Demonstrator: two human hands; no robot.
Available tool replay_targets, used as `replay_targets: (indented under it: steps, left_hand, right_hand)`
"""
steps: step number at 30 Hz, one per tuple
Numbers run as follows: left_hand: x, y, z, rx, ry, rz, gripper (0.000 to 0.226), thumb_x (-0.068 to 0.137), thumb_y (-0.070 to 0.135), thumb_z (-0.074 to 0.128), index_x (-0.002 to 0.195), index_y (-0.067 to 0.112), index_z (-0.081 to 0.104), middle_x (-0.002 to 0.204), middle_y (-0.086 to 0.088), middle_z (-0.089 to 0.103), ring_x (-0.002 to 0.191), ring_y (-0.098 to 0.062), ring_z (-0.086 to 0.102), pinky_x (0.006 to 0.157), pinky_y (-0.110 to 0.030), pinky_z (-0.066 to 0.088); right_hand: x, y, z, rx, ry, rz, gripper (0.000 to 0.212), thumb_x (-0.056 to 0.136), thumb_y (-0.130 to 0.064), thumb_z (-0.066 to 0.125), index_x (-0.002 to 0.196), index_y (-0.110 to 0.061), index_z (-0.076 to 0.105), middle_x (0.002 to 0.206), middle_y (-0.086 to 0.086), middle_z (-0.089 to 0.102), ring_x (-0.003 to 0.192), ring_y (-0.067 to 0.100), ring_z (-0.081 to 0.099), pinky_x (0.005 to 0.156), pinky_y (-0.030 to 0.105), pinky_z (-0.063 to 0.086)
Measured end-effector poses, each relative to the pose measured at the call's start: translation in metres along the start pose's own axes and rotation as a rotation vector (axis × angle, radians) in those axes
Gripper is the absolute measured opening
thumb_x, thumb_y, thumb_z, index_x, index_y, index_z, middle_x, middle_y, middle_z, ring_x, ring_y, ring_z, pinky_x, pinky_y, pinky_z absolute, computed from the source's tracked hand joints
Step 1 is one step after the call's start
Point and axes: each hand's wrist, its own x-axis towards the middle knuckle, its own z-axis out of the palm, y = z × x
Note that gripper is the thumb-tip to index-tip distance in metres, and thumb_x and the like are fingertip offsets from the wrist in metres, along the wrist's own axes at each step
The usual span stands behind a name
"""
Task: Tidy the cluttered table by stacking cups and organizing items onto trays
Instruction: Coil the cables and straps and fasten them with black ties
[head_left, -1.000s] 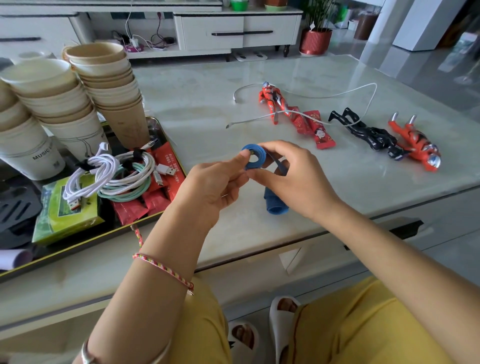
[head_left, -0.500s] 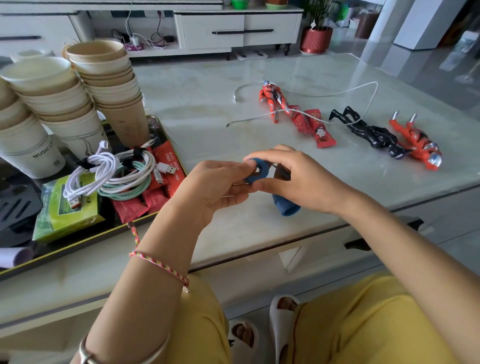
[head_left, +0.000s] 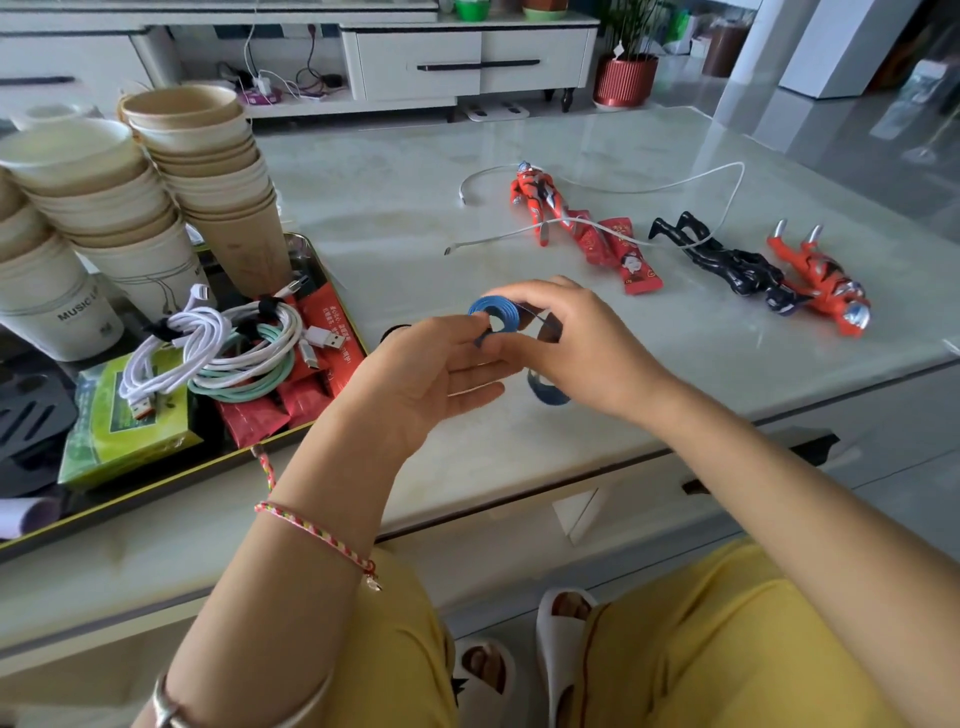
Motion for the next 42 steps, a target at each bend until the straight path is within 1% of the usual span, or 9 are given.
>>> replay_targets:
  steps: [3, 7, 14, 22, 27, 31, 34, 37, 42]
  left_hand:
    - [0.001, -0.001, -0.001, 0.165, 0.049, 0.009, 0.017, 0.088, 0.026, 0.06, 0.096, 0.012, 0.065, 0.086, -0.007, 0.071, 0.073, -0.015, 0.068, 0.064, -0.026, 0.052]
    - [0.002, -0.003, -0.003, 0.224, 0.058, 0.009, 0.009, 0.086, 0.017, 0.063, 0.085, 0.009, 0.067, 0.078, -0.004, 0.067, 0.066, -0.013, 0.06, 0.064, -0.024, 0.051]
    - [0.002, 0.001, -0.004, -0.133, 0.068, -0.034, 0.006, 0.086, 0.005, 0.06, 0.087, 0.0, 0.063, 0.076, -0.009, 0.07, 0.059, -0.014, 0.067, 0.06, -0.022, 0.057]
    - [0.0, 0.002, -0.001, -0.336, 0.043, -0.043, 0.021, 0.084, -0.002, 0.059, 0.102, -0.01, 0.058, 0.101, -0.024, 0.067, 0.09, -0.027, 0.068, 0.071, -0.028, 0.058]
    - [-0.001, 0.003, -0.005, 0.015, 0.039, -0.072, 0.014, 0.082, 0.021, 0.066, 0.091, 0.01, 0.064, 0.081, -0.005, 0.067, 0.068, -0.014, 0.06, 0.065, -0.027, 0.051]
    - [0.002, 0.002, -0.007, 0.114, 0.057, -0.054, 0.012, 0.083, 0.021, 0.066, 0.086, 0.01, 0.065, 0.081, -0.005, 0.066, 0.068, -0.013, 0.06, 0.058, -0.022, 0.052]
    - [0.002, 0.002, -0.008, 0.046, 0.043, -0.024, 0.011, 0.08, 0.015, 0.067, 0.084, 0.005, 0.065, 0.077, -0.008, 0.068, 0.061, -0.014, 0.064, 0.054, -0.02, 0.054]
    - [0.001, 0.004, -0.007, -0.109, 0.052, -0.013, 0.009, 0.081, 0.009, 0.064, 0.085, 0.001, 0.063, 0.073, -0.011, 0.068, 0.055, -0.014, 0.067, 0.052, -0.021, 0.054]
    - [-0.001, 0.005, 0.0, -0.397, 0.073, -0.009, 0.012, 0.084, 0.003, 0.061, 0.091, -0.006, 0.061, 0.079, -0.018, 0.069, 0.06, -0.02, 0.069, 0.054, -0.025, 0.057]
  right_hand:
    - [0.0, 0.002, -0.015, 0.045, -0.225, -0.024, 0.02, 0.083, -0.015, 0.068, 0.102, -0.021, 0.066, 0.08, -0.015, 0.057, 0.065, -0.006, 0.049, 0.062, 0.008, 0.036]
    - [-0.005, 0.006, -0.014, 0.051, -0.288, -0.016, 0.031, 0.083, -0.019, 0.067, 0.097, -0.046, 0.06, 0.084, -0.016, 0.056, 0.062, -0.005, 0.047, 0.063, 0.008, 0.039]
    - [-0.004, 0.002, -0.004, -0.048, -0.084, -0.015, 0.027, 0.086, -0.023, 0.064, 0.112, -0.024, 0.063, 0.099, -0.009, 0.059, 0.092, 0.0, 0.052, 0.078, 0.013, 0.041]
    - [-0.005, -0.001, 0.008, -0.069, 0.047, -0.085, 0.033, 0.084, -0.02, 0.067, 0.116, -0.016, 0.061, 0.082, -0.017, 0.045, 0.067, -0.018, 0.043, 0.067, 0.003, 0.032]
    - [0.0, 0.003, -0.012, -0.003, -0.234, -0.062, 0.017, 0.085, -0.018, 0.066, 0.102, -0.019, 0.064, 0.079, -0.012, 0.052, 0.066, -0.009, 0.048, 0.062, 0.006, 0.034]
    - [-0.003, 0.006, -0.022, 0.019, -0.299, -0.04, 0.037, 0.085, -0.015, 0.065, 0.108, -0.043, 0.056, 0.089, -0.011, 0.052, 0.064, -0.011, 0.049, 0.065, 0.003, 0.036]
    - [-0.004, 0.005, -0.021, 0.023, -0.268, -0.002, 0.038, 0.085, -0.015, 0.064, 0.109, -0.044, 0.057, 0.093, -0.004, 0.051, 0.057, -0.002, 0.045, 0.061, 0.012, 0.043]
    - [-0.004, 0.003, -0.019, 0.022, -0.183, 0.005, 0.031, 0.086, -0.016, 0.063, 0.116, -0.023, 0.061, 0.088, -0.015, 0.053, 0.059, -0.004, 0.048, 0.059, 0.014, 0.045]
    - [-0.003, 0.0, -0.006, -0.045, 0.006, -0.038, 0.028, 0.09, -0.02, 0.059, 0.118, -0.018, 0.058, 0.099, -0.006, 0.06, 0.09, 0.003, 0.055, 0.081, 0.014, 0.042]
